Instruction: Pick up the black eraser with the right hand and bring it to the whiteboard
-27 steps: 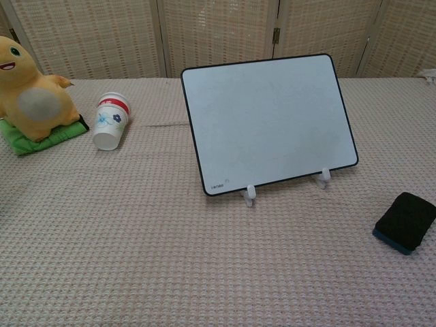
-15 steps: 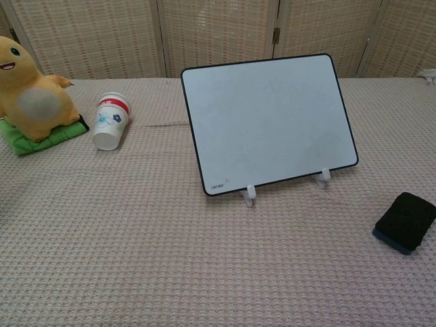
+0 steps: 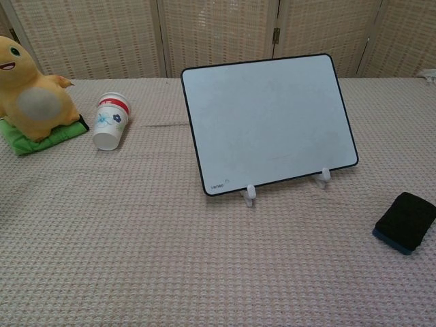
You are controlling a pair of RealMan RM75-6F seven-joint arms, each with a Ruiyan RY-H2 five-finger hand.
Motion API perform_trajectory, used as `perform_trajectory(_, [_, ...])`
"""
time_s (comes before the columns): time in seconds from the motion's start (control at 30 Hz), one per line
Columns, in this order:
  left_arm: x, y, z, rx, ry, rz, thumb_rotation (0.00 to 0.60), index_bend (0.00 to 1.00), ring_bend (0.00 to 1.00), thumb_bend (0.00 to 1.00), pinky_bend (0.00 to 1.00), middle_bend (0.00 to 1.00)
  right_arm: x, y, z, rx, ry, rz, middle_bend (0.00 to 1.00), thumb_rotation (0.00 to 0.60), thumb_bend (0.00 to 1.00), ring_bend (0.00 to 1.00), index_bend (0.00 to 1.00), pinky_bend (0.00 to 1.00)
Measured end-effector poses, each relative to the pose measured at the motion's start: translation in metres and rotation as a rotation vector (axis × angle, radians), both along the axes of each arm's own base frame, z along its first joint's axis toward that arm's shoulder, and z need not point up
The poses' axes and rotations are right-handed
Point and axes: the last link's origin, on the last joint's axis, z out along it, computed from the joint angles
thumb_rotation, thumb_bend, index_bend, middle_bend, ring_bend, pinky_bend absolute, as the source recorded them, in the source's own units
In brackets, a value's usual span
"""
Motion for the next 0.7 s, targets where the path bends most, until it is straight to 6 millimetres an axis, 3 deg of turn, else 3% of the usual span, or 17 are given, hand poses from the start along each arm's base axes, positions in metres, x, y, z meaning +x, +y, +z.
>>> perform_trajectory(0.27, [-0.004,0.001,0.004,-0.003,-0.037,0.005,0.6,0.0,0.0,0.15,0.0,0.0,0.022,-0.031,-0.027,0.051,0.05,0.01,0.0,0.6,0.25,0.0,0.24,0.0])
perform_trajectory(0.7, [-0.01,0.008,0.009,0.0,-0.056,0.05,0.6,0.0,0.0,0.16,0.0,0.0,0.023,-0.044,-0.053,0.096,0.044,-0.004,0.0,0.6,0.25,0.0,0.25,0.0])
